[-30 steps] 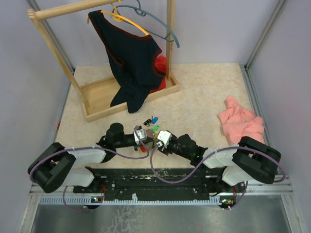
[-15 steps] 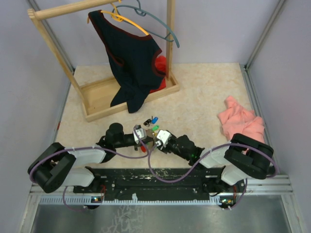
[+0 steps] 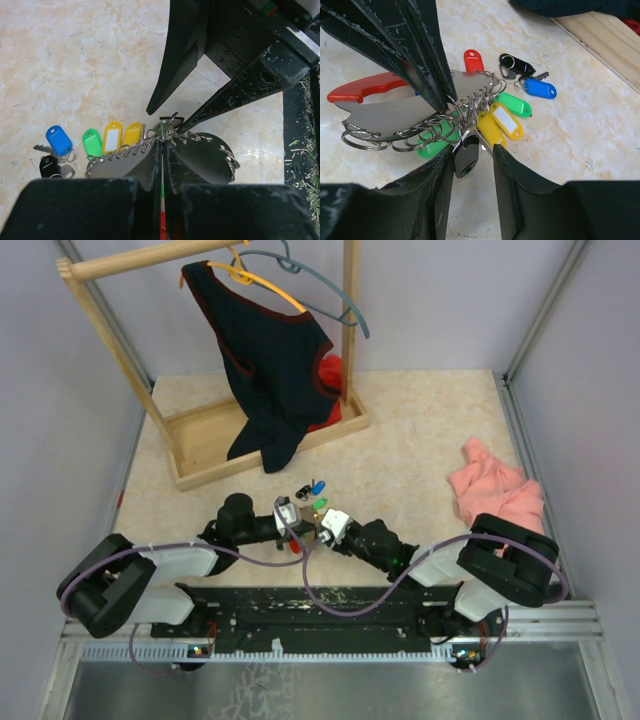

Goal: Put the keys on the keyring

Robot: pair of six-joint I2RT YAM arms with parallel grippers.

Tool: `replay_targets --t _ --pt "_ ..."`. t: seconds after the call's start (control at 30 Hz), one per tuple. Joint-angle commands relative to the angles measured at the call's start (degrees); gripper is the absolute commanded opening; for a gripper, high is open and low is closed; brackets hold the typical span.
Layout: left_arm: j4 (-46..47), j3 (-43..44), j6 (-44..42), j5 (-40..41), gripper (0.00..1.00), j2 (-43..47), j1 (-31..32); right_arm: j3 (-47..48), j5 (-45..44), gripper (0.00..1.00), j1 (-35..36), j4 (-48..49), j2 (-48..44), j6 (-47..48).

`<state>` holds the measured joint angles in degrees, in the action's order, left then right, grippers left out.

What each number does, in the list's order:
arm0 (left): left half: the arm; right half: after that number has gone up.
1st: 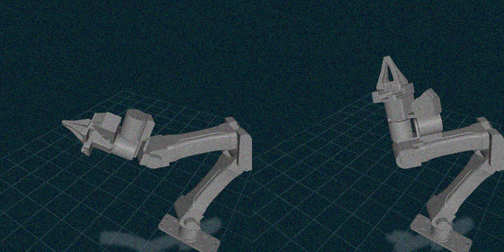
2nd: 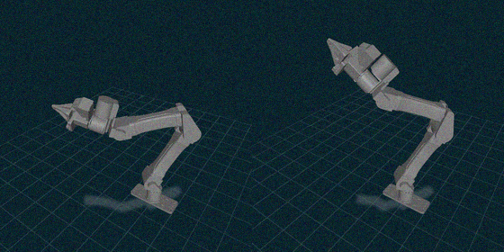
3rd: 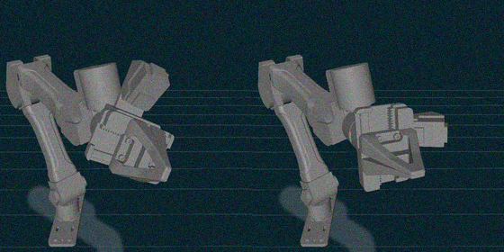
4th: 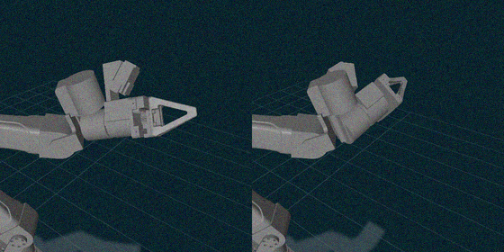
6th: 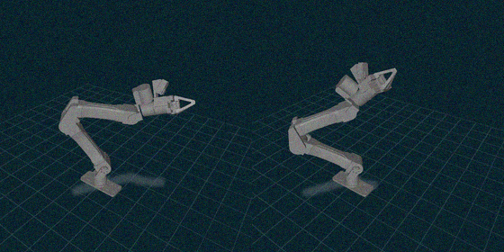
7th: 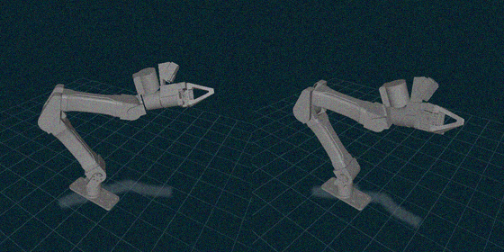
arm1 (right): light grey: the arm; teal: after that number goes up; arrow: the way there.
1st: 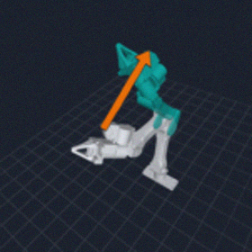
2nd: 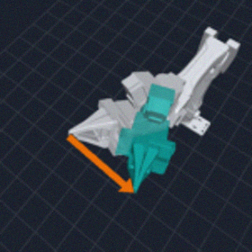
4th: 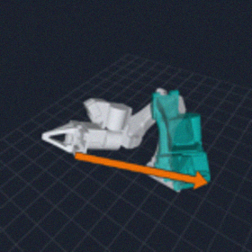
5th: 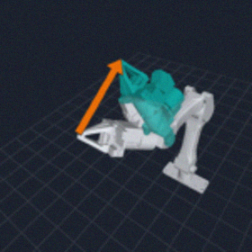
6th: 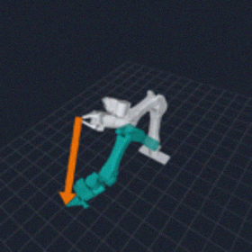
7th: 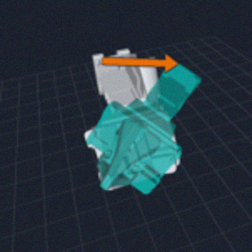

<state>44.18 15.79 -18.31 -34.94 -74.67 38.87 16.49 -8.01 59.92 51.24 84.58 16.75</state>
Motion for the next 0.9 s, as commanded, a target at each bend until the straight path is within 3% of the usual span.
replay_targets --t 0.0,0.57,0.63,0.87 --pt "3.2 -0.5 0.9 -0.4 0.0 1.2 -0.2 0.5 -0.7 0.37 0.8 3.6 0.4 0.3" --pt "4.8 -0.5 2.7 -0.8 0.0 0.6 -0.3 0.0 -3.3 0.37 1.2 11.9 3.2 0.3" --pt "5.0 -0.5 2.9 -1.0 0.0 0.5 -0.3 0.3 -3.2 0.32 1.2 11.9 3.5 0.4" --pt "6.5 -1.3 4.4 0.0 0.0 1.0 -0.7 0.2 -3.6 0.02 1.2 10.6 2.8 0.6"
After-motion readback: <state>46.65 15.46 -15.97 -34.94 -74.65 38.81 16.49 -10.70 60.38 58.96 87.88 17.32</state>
